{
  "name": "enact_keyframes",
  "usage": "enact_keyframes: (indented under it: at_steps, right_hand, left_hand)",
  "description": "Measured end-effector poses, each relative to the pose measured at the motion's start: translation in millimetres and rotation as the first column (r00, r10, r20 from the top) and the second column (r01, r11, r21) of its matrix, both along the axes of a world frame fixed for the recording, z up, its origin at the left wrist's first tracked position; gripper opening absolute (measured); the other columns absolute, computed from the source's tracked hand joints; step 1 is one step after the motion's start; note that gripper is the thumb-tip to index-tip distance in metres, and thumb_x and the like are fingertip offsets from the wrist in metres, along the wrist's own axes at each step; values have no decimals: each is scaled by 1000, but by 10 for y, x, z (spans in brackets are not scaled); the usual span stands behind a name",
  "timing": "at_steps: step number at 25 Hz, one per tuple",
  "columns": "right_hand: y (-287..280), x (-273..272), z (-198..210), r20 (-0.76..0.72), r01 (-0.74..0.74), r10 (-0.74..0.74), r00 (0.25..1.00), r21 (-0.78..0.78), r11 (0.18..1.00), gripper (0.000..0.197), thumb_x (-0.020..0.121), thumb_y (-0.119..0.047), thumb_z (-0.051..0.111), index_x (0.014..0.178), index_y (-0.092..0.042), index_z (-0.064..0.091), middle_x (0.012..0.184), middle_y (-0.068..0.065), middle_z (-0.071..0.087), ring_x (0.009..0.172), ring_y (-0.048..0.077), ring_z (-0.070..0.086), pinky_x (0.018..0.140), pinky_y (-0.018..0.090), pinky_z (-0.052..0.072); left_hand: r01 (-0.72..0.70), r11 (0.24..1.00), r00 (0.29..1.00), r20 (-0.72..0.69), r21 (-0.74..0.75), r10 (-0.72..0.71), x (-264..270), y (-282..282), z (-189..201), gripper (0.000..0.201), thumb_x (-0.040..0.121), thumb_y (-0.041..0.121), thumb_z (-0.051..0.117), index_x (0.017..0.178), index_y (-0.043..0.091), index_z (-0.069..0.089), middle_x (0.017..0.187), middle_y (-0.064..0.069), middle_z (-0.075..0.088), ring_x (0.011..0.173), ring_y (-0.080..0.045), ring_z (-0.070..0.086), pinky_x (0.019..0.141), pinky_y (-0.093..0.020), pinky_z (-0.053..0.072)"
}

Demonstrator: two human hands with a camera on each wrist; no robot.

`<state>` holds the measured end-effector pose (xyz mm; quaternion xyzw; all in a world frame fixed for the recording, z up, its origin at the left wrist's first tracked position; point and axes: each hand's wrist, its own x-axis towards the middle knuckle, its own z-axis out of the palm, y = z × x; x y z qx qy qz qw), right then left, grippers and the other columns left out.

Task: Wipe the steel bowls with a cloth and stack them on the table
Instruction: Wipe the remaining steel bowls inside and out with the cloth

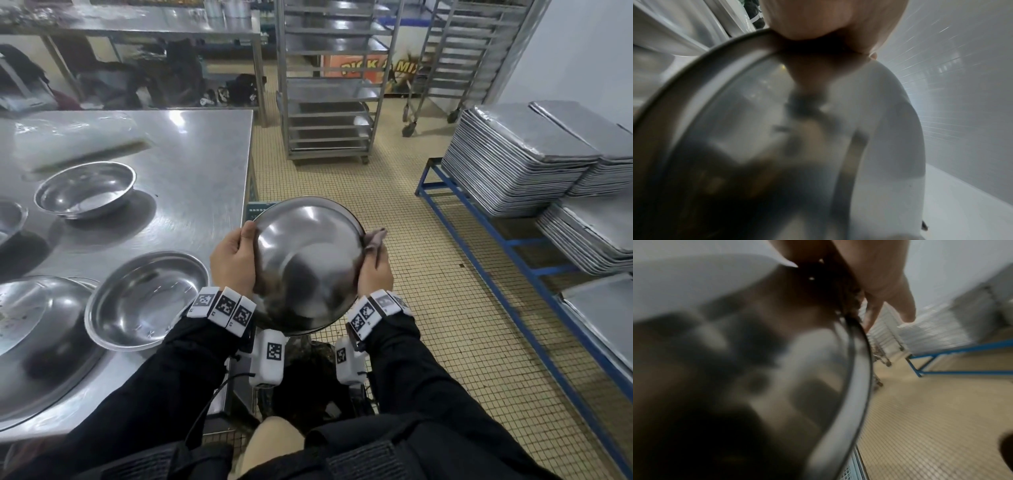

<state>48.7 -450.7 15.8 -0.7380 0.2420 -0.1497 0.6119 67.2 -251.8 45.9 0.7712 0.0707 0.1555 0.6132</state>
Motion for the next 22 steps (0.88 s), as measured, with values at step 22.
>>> enact_keyframes:
  at_steps: [22]
  right_hand:
    - [22,181,133,62,-245,451,890,-770,589,40,89,-21,39,125,-8,53,121,15,51,111,29,47,100,47,40]
  left_hand:
    - [345,912,936,-154,221,-317,26,-23,-24,42,93,43,56,81,6,70,73,-16,67,71,-33,63,65,-43,50]
